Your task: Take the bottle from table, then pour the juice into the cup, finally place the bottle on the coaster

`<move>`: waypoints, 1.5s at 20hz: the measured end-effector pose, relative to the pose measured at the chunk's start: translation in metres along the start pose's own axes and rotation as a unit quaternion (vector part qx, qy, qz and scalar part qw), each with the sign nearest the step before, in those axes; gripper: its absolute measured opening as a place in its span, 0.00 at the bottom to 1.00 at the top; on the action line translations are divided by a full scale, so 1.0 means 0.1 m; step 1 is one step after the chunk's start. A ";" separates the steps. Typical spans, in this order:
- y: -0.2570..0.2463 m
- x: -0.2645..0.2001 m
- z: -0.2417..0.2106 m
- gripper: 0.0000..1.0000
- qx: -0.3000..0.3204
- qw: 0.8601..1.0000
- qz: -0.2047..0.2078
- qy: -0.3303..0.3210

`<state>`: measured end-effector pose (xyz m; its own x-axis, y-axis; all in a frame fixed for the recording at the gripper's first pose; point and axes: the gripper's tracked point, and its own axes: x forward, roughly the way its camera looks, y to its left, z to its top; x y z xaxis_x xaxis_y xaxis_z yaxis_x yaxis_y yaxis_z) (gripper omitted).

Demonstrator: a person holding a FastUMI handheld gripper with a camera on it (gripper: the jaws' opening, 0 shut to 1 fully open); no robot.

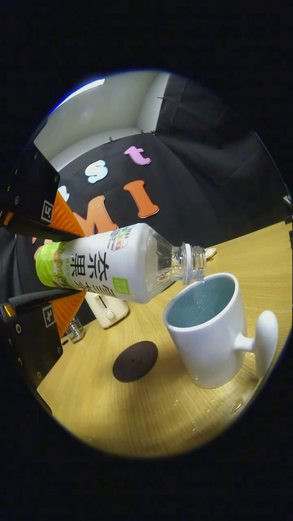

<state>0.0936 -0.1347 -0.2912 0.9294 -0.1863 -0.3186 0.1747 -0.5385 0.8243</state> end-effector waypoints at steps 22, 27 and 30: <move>0.22 0.05 -0.38 0.58 -0.729 0.680 0.085 -0.002; 0.12 0.19 -0.32 0.58 -0.822 0.567 0.054 -0.031; 0.01 0.34 -0.24 0.58 -0.859 0.510 0.026 -0.038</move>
<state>0.1330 -0.1223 -0.2898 0.9431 -0.2307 -0.2393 0.2387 0.9711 0.0044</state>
